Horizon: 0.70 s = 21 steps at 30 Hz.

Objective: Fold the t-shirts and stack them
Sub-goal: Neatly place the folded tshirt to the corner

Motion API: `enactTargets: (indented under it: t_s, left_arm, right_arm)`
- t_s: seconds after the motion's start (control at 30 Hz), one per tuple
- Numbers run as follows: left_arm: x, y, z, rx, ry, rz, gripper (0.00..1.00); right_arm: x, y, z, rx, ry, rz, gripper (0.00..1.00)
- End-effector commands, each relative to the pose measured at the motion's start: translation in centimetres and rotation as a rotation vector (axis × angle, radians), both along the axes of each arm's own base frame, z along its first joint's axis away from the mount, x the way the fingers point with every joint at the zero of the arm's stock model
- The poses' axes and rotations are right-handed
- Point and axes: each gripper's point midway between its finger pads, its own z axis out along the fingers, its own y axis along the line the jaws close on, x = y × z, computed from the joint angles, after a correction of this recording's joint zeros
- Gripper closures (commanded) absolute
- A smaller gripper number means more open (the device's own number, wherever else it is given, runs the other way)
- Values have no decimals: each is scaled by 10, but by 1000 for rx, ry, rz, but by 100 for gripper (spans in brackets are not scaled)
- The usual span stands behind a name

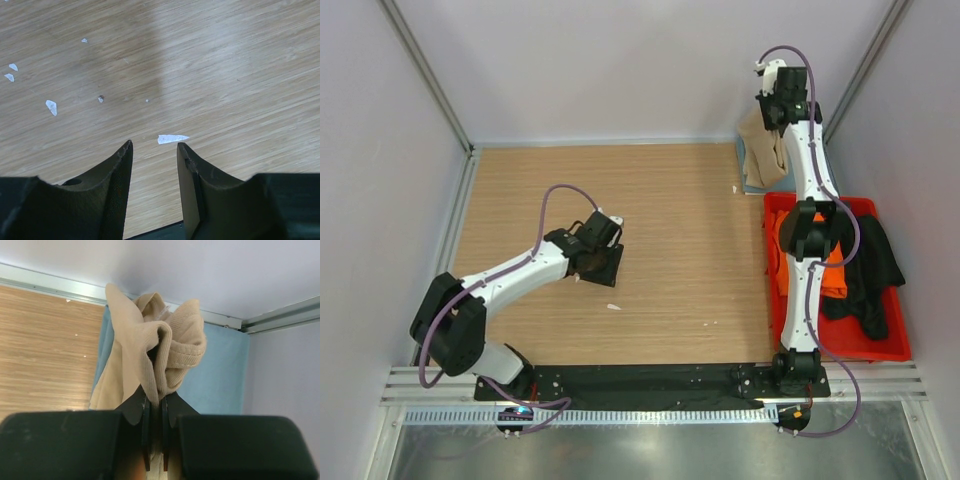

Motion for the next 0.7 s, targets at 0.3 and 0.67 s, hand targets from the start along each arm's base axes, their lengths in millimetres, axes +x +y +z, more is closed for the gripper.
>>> enactTargets:
  t_s: [0.3, 0.67]
  left_arm:
    - [10, -5, -4, -3, 12, 22, 59]
    - [-2, 4, -18, 54, 99, 56, 59]
  right_arm:
    - [32, -51, 10, -1, -156, -55, 99]
    - [63, -120, -54, -211, -182, -153, 70]
